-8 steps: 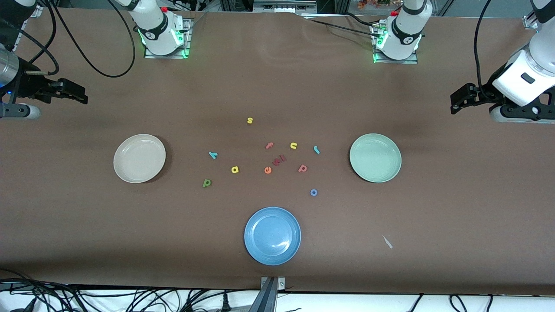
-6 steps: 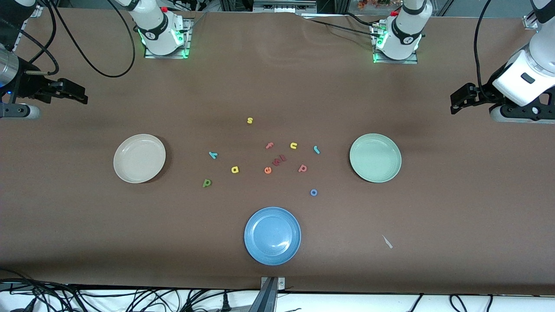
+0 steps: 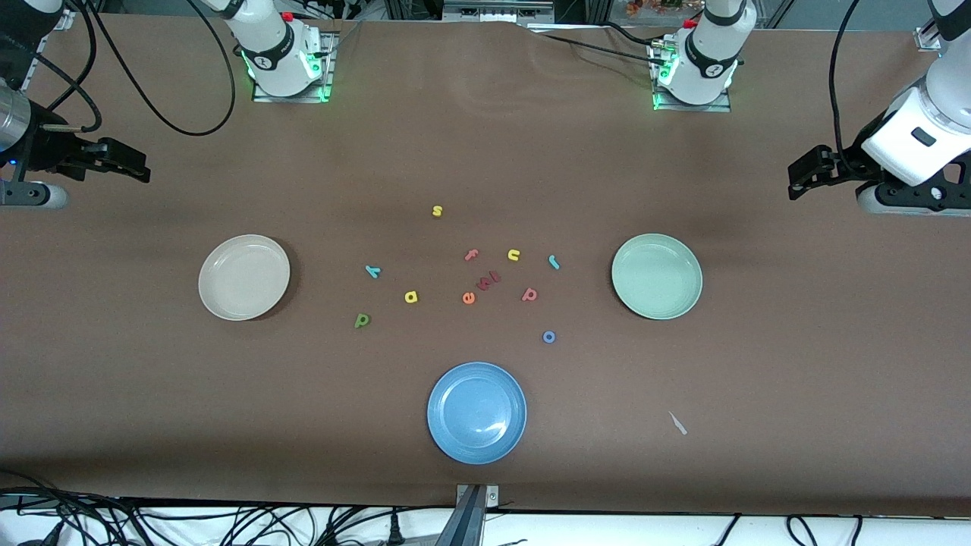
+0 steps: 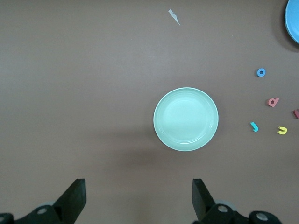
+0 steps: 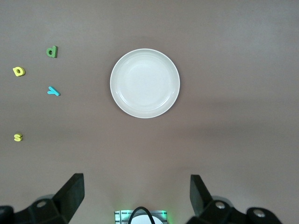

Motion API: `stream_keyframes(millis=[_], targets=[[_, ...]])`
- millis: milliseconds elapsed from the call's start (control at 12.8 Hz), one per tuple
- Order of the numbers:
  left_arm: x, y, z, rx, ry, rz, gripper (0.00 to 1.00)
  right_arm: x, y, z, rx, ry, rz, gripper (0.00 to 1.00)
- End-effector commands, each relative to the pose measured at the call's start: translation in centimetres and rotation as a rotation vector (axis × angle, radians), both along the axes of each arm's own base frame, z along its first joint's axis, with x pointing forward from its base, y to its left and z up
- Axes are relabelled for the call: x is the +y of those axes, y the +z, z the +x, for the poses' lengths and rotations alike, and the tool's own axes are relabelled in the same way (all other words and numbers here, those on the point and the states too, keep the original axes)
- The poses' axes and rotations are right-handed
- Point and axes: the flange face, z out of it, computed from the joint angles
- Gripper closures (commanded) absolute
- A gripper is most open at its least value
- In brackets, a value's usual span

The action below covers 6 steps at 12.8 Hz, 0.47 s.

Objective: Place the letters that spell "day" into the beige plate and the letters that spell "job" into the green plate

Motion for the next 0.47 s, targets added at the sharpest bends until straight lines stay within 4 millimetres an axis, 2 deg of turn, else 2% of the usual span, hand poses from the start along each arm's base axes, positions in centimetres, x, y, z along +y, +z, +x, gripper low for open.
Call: stream_keyframes(millis=[0,389], targets=[[0.02,0.27,-0.36,0.007,-0.008,-0.023,0.0,0.08,0.48,0.2,-0.003,-0.001,-0.022,0.0],[0.11,0.27,-0.35,0.007,-0.007,-0.023,0.0,0.17,0.52,0.27,-0.009,0.001,-0.022,0.0]])
